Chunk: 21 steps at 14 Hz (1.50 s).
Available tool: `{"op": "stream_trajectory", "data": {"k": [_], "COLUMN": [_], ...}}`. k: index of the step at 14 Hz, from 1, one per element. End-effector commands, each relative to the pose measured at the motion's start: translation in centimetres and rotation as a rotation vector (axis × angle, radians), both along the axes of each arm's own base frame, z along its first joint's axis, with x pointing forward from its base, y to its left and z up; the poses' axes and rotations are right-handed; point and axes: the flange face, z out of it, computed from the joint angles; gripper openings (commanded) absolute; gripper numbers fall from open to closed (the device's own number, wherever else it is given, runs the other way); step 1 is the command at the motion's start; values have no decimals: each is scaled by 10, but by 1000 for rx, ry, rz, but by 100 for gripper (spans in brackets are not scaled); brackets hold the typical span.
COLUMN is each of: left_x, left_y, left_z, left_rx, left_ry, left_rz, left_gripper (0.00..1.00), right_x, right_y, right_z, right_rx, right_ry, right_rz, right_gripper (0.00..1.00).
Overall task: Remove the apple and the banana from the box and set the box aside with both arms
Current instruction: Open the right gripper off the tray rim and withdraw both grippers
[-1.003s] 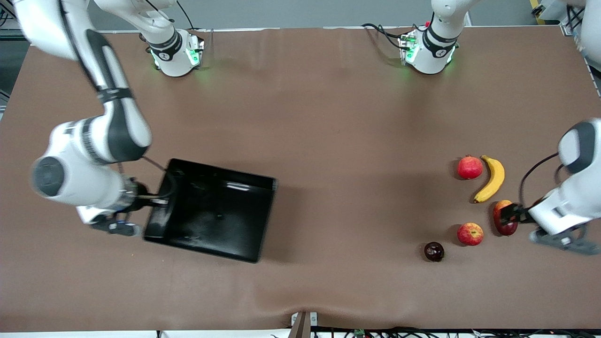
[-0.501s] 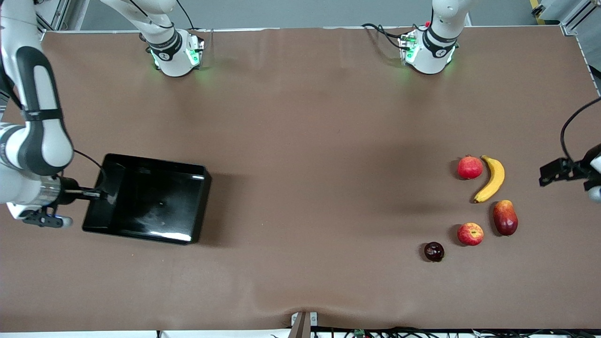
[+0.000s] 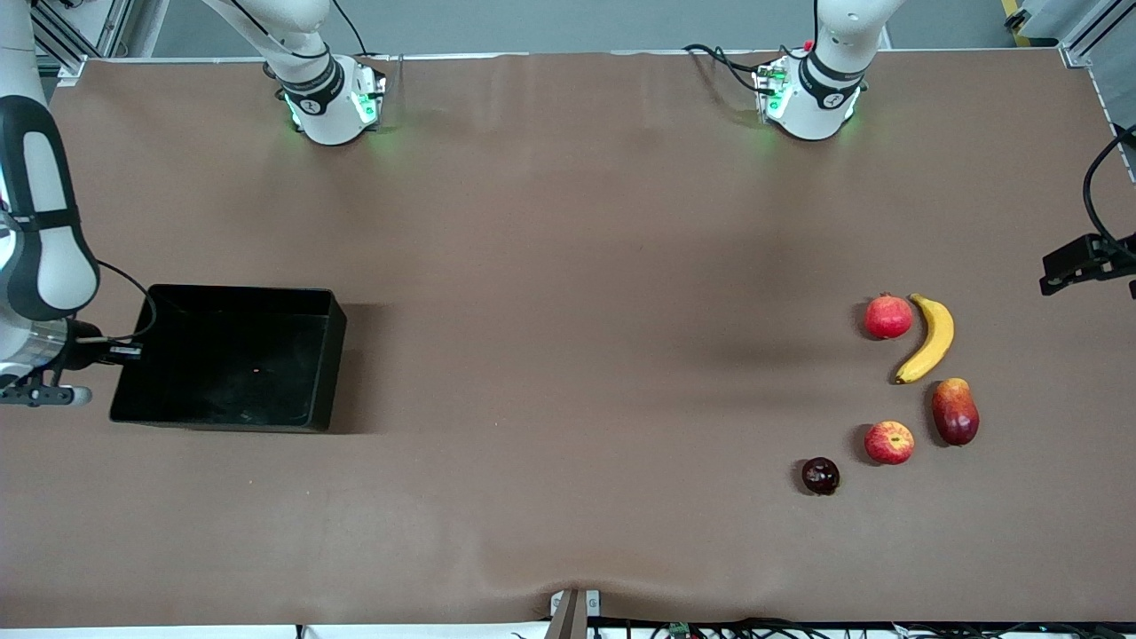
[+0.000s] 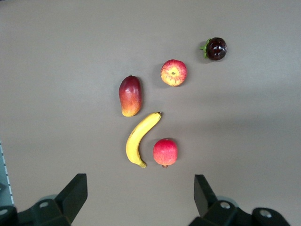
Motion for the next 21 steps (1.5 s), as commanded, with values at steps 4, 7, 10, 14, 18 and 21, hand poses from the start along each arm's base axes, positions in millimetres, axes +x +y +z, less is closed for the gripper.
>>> {"op": "stream_trajectory", "data": {"k": [4,7,10,14,18,21], "left_x": [-36,-48,-54,-55,-50,-51], "left_y": [-27,-40,-45,-45,-46,-49], "left_z": [12,8,9,12,8,9], "left_rx": [-51,-66,-65,-67,-69,-67], "left_ry": [29,42,43,47,54,57], "left_rz": [97,129,133,144,127,132], "left_gripper": [100,100,100,100,100,100], "right_x": [-2,6,10,10,24,45], "right_y": [-24,-22,-28,-27,-32,-23], "right_z": [-25,-38,-51,-48,-15,50], "right_rx": [28,32,42,38,16,6], "right_ry": [-33,-36,-32,-30,-67,-88], "right_rz": [-92,16,26,34,35,74], "right_gripper": [0,0,0,100,100,100]}}
